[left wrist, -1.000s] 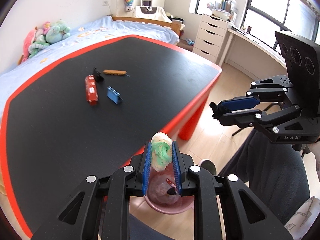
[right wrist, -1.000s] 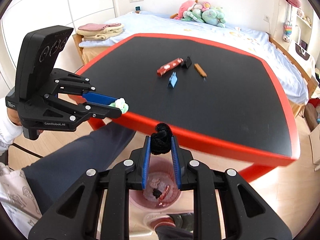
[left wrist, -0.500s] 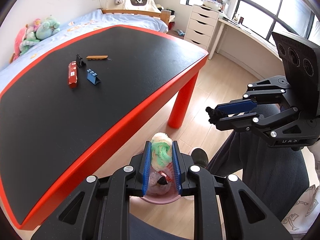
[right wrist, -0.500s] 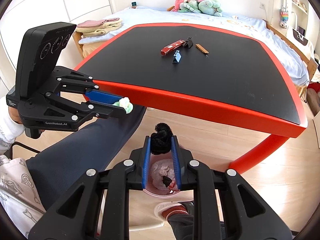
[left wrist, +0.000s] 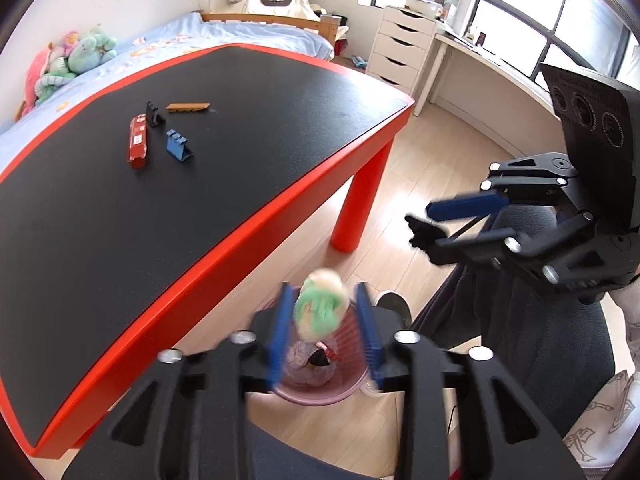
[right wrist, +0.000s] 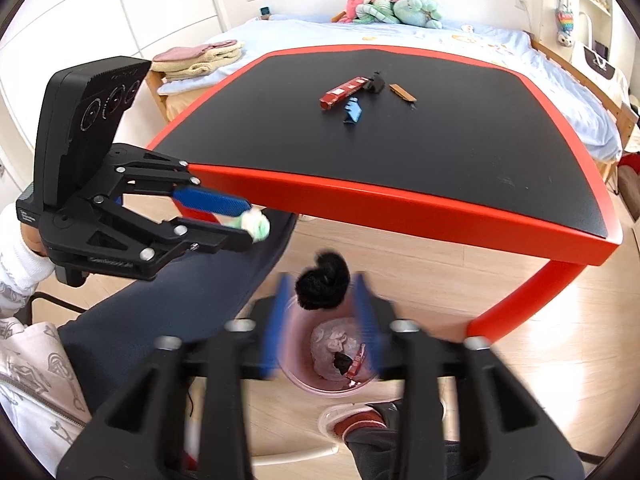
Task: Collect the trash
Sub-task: 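Carry cotton ball and black cap over the wastebasket and open both tools, then move both open tools back over the table toward the red carton, then grasp the red SURPRISE BOX carton with left tool while right tool grasps the wooden stick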
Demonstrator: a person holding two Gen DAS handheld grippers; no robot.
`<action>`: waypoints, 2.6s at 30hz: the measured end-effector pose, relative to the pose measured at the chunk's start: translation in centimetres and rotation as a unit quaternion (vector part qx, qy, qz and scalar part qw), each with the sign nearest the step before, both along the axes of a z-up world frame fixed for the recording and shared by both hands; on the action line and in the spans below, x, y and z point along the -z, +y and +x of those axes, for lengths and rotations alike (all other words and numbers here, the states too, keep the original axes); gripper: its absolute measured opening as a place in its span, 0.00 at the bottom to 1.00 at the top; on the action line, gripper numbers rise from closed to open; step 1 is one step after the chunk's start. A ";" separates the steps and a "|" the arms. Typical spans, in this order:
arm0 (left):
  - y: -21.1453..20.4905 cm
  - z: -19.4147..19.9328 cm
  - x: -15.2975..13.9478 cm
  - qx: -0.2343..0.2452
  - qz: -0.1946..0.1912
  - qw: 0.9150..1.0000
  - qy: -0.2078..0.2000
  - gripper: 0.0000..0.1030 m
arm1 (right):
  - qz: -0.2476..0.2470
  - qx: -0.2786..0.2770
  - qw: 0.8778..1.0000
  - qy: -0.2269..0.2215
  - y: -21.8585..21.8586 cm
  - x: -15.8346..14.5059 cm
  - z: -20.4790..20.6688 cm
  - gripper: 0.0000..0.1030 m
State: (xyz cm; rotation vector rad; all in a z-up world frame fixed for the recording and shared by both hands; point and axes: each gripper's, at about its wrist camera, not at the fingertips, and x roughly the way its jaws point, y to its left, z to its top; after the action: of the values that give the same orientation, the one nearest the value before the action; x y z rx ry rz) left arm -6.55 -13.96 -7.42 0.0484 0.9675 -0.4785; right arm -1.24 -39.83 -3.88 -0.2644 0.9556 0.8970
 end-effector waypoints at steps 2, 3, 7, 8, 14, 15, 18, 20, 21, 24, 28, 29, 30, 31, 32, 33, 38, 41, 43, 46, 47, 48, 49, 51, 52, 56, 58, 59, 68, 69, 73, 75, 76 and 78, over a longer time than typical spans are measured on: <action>0.1 0.0 0.2 -0.009 0.002 1.000 0.001 0.68 | 0.003 0.011 1.000 -0.001 -0.3 0.1 0.1 0.73; 0.3 0.0 0.2 -0.014 0.001 1.000 0.000 0.76 | 0.004 0.013 1.000 0.000 -0.3 0.2 0.1 0.79; 0.9 0.0 -0.2 -0.035 -0.006 0.999 -0.007 0.89 | 0.007 0.024 1.000 0.002 -0.6 0.4 0.2 0.91; 1.1 -0.1 -0.3 -0.039 -0.006 0.999 -0.009 0.90 | 0.007 0.026 1.000 0.003 -0.6 0.5 0.2 0.92; 1.5 -0.1 -0.5 -0.051 -0.006 0.999 -0.010 0.92 | 0.002 0.030 1.000 0.007 -0.3 0.8 0.0 0.96; 1.5 -0.2 -0.5 -0.052 -0.006 0.999 -0.010 0.93 | 0.001 0.031 0.999 0.008 -0.3 0.8 0.0 0.96; 1.8 -0.2 -0.6 -0.055 -0.009 0.998 -0.010 0.93 | 0.001 0.034 0.999 0.011 -0.2 0.8 0.0 0.96; 2.0 -0.2 -0.8 -0.059 -0.011 0.998 -0.011 0.93 | 0.001 0.034 0.999 0.010 -0.1 0.7 0.1 0.97; 2.2 -0.1 -0.8 -0.061 -0.011 0.998 -0.011 0.93 | 0.001 0.034 0.999 0.009 -0.2 0.6 0.1 0.97; 2.8 0.1 -1.0 -0.072 -0.015 0.997 -0.013 0.93 | -0.001 0.040 0.999 0.008 0.0 0.2 0.4 0.97; 3.8 0.8 -1.5 -0.089 -0.012 0.996 -0.017 0.93 | -0.002 0.039 0.999 0.000 0.3 -0.4 1.1 0.97; 3.9 0.9 -1.7 -0.091 -0.011 0.996 -0.019 0.93 | -0.001 0.039 0.999 -0.001 0.4 -0.6 1.4 0.97; 4.2 1.2 -1.9 -0.095 -0.010 0.995 -0.021 0.93 | -0.001 0.039 0.999 -0.003 0.5 -0.8 1.6 0.97; 4.5 1.6 -2.1 -0.099 -0.010 0.995 -0.023 0.93 | 0.001 0.038 0.999 -0.007 0.6 -1.1 2.0 0.97; 4.9 1.9 -2.4 -0.104 -0.012 0.994 -0.025 0.93 | 0.002 0.038 0.999 -0.011 0.7 -1.5 2.4 0.97; 5.3 2.5 -2.7 -0.111 -0.013 0.993 -0.028 0.93 | 0.003 0.038 0.999 -0.013 0.7 -1.8 2.8 0.97; 6.9 5.1 -3.7 -0.129 -0.015 0.991 -0.033 0.93 | -0.008 0.025 0.999 -0.038 2.0 -3.4 5.6 0.97; 7.5 6.9 -4.2 -0.138 -0.019 0.990 -0.032 0.93 | -0.013 0.017 0.999 -0.050 3.0 -4.1 7.9 0.97; 7.9 8.2 -4.5 -0.144 -0.017 0.989 -0.031 0.93 | -0.019 0.012 0.998 -0.056 3.8 -4.4 9.6 0.97; 8.3 10.3 -4.9 -0.155 -0.013 0.987 -0.031 0.93 | -0.022 0.004 0.998 -0.061 5.0 -4.7 12.0 0.97; 8.4 11.2 -4.9 -0.158 -0.007 0.987 -0.032 0.93 | -0.024 0.002 0.998 -0.064 5.5 -4.7 12.9 0.97; 8.4 11.6 -4.9 -0.159 -0.004 0.987 -0.031 0.93 | -0.025 -0.001 0.998 -0.065 5.8 -4.7 13.5 0.97; 8.5 12.3 -4.7 -0.162 0.001 0.986 -0.029 0.93 | -0.026 -0.004 0.997 -0.066 6.1 -4.7 14.4 0.97; 8.6 13.8 -4.3 -0.169 0.009 0.985 -0.022 0.93 | -0.033 -0.008 0.997 -0.067 6.9 -4.2 15.9 0.97; 8.6 14.2 -4.2 -0.170 0.012 0.985 -0.020 0.93 | -0.036 -0.009 0.997 -0.067 7.2 -4.0 16.5 0.97; 8.7 16.1 -3.0 -0.177 0.026 0.984 -0.009 0.93 | -0.041 -0.012 0.997 -0.062 8.4 -2.6 19.1 0.97; 8.8 16.8 -2.3 -0.178 0.032 0.983 -0.002 0.93 | -0.044 -0.013 0.997 -0.058 8.9 -1.8 20.2 0.97; 8.9 17.2 -1.9 -0.179 0.034 0.983 0.001 0.93 | -0.046 -0.013 0.997 -0.057 9.1 -1.5 20.8 0.97; 9.4 19.0 -0.2 -0.185 0.039 0.982 0.013 0.92 | -0.050 -0.034 0.997 -0.043 11.6 1.1 24.2 0.85; 9.4 19.2 -0.1 -0.184 0.039 0.982 0.012 0.91 | -0.051 -0.035 0.997 -0.041 11.8 1.3 24.4 0.82; 9.3 19.6 0.4 -0.180 0.046 0.982 0.017 0.72 | -0.052 -0.043 0.997 -0.036 13.1 2.2 25.1 0.69; 9.1 19.6 0.7 -0.175 0.047 0.983 0.019 0.66 | -0.052 -0.050 0.997 -0.036 13.7 2.6 25.1 0.64; 9.1 19.5 0.7 -0.174 0.052 0.983 0.016 0.62 | -0.052 -0.052 0.997 -0.036 13.8 2.7 25.1 0.60; 9.2 19.4 0.6 -0.173 0.059 0.983 0.011 0.53 | -0.053 -0.054 0.997 -0.034 14.2 3.0 25.2 0.53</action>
State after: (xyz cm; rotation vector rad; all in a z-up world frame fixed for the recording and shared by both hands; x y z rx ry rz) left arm 12.89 -4.81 -8.06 -0.0192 1.0013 -0.1007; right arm 23.95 -25.62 -6.92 -0.4378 0.9343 0.9313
